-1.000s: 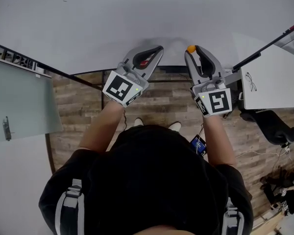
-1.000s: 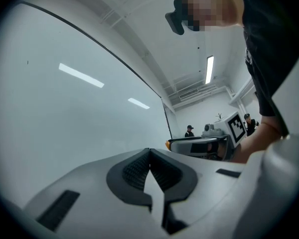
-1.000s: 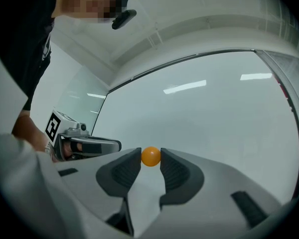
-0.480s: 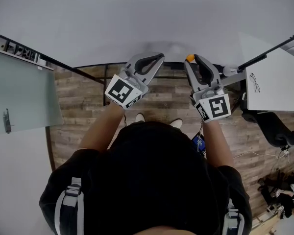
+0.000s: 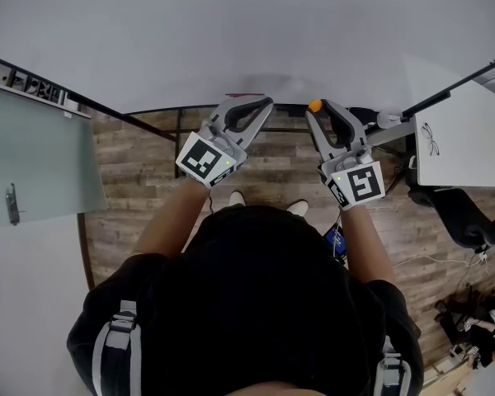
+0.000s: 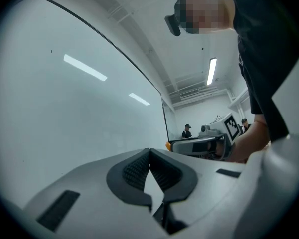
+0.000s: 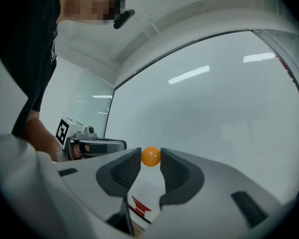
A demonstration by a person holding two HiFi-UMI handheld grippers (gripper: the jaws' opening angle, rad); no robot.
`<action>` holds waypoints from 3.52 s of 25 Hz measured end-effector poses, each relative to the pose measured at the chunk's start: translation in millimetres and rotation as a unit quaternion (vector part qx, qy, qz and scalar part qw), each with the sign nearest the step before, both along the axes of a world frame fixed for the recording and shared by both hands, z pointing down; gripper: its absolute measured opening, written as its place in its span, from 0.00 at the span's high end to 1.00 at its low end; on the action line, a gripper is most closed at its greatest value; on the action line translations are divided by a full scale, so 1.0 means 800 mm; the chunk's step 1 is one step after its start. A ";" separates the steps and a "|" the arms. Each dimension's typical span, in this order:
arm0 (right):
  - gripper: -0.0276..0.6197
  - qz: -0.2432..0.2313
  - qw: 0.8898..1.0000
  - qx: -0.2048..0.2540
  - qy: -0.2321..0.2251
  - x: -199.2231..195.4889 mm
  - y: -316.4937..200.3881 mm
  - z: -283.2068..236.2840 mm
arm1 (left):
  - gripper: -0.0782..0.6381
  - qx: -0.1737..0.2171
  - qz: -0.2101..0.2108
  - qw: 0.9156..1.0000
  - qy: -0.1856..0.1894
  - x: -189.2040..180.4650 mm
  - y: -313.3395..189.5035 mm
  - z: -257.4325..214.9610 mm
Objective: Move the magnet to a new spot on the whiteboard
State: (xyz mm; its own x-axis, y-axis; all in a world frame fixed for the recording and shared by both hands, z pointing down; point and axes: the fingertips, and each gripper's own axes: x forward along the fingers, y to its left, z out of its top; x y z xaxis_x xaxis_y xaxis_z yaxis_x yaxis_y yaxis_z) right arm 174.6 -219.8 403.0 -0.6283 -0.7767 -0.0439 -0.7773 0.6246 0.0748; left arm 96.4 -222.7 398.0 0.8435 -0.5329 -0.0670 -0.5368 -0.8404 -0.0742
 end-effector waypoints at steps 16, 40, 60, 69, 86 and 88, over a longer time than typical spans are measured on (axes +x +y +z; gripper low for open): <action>0.78 0.006 1.000 0.004 -0.001 0.006 -0.007 -0.007 | 0.88 -0.001 -0.011 1.000 0.003 -0.007 -0.011 0.000; 0.78 -0.017 0.998 0.060 0.010 -0.068 -0.016 -0.063 | 0.88 0.006 -0.094 0.996 0.003 -0.091 -0.036 -0.062; 0.78 -0.038 0.988 0.148 0.040 -0.243 -0.030 -0.144 | 0.88 0.038 -0.114 0.993 0.012 -0.231 -0.055 -0.139; 0.77 -0.017 0.984 0.172 0.052 -0.314 -0.051 -0.176 | 0.88 0.064 -0.119 0.991 0.020 -0.293 -0.068 -0.172; 0.77 0.003 0.974 0.207 0.094 -0.405 -0.119 -0.190 | 0.88 0.047 -0.151 0.987 0.002 -0.385 -0.104 -0.160; 0.77 0.015 0.967 0.226 0.116 -0.415 -0.126 -0.192 | 0.88 0.042 -0.154 0.987 0.001 -0.393 -0.107 -0.158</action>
State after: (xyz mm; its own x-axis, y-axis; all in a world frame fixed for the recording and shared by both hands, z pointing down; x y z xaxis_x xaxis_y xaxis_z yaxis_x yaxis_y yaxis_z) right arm -157.5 -320.6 249.2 -0.6401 -0.7287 -0.2435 -0.7236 0.4651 0.5100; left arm -218.2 -308.6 271.4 0.6413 -0.7571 -0.1246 -0.7669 -0.6273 -0.1355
